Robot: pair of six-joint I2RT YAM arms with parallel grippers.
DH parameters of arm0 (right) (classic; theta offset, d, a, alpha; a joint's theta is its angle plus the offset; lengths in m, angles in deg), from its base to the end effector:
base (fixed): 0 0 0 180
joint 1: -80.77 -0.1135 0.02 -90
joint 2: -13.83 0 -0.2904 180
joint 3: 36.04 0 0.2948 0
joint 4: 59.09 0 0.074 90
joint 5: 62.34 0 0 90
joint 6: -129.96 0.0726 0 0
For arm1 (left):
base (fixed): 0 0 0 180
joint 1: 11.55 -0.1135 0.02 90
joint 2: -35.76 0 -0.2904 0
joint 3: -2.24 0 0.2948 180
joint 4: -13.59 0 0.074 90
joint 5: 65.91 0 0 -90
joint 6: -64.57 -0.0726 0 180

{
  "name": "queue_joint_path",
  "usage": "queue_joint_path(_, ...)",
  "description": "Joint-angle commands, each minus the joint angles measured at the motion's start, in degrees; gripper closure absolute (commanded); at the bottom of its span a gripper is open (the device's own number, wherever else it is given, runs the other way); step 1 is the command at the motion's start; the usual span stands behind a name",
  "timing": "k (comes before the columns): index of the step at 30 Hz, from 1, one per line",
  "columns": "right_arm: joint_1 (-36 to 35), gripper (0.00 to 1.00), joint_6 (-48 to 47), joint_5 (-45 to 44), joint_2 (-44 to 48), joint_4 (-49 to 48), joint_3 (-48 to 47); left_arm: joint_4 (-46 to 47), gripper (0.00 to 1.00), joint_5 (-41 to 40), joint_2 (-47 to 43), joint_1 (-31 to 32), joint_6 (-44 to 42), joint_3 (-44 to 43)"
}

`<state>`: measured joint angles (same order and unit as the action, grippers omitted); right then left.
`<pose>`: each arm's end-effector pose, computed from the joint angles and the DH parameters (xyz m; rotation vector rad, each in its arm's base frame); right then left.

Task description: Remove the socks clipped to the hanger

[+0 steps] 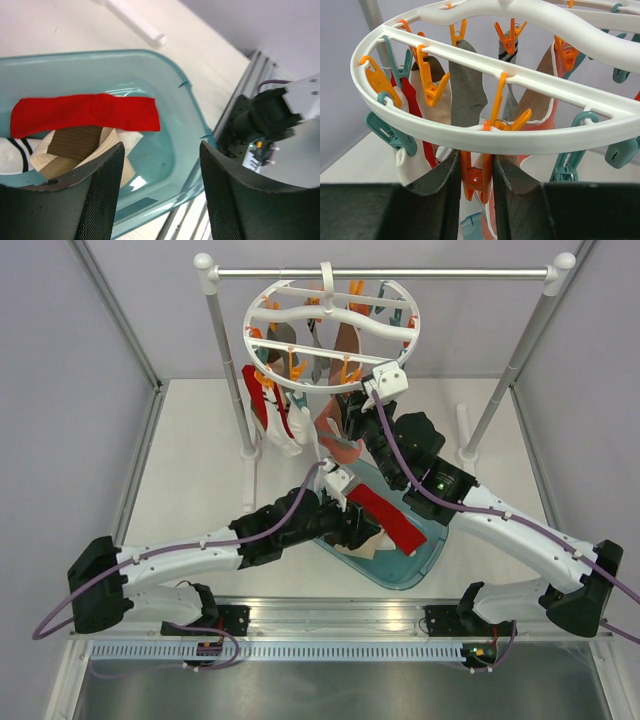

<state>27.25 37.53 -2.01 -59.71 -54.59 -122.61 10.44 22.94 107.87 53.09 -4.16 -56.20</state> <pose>0.2432 0.2685 0.4788 -0.2740 1.4255 0.3632 0.1545 -0.3225 0.2778 0.7225 1.8571 -0.9934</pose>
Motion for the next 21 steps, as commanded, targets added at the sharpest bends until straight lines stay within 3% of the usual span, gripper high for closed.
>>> queue_joint_path(1, -0.27, 0.87, -0.81, -0.74, 1.55, -0.14, -2.34, 5.11, 0.35, 3.78, -7.06, 0.31, -1.68, 2.04)
queue_joint_path(5, -0.27, 0.87, -0.99, -0.65, 1.99, 0.21, -2.17, 4.77, 0.37, 1.42, -15.68, 0.31, 0.6, 4.77)
queue_joint_path(12, -0.27, 0.87, -1.61, -0.83, 2.87, 0.48, -1.99, -8.23, 0.39, -29.03, -25.97, 0.31, 9.12, 5.39)
queue_joint_path(21, -0.27, 0.87, -1.43, -0.48, 2.96, 0.57, -2.16, -10.1, 0.31, -39.88, -15.09, 0.13, 8.26, 3.02)
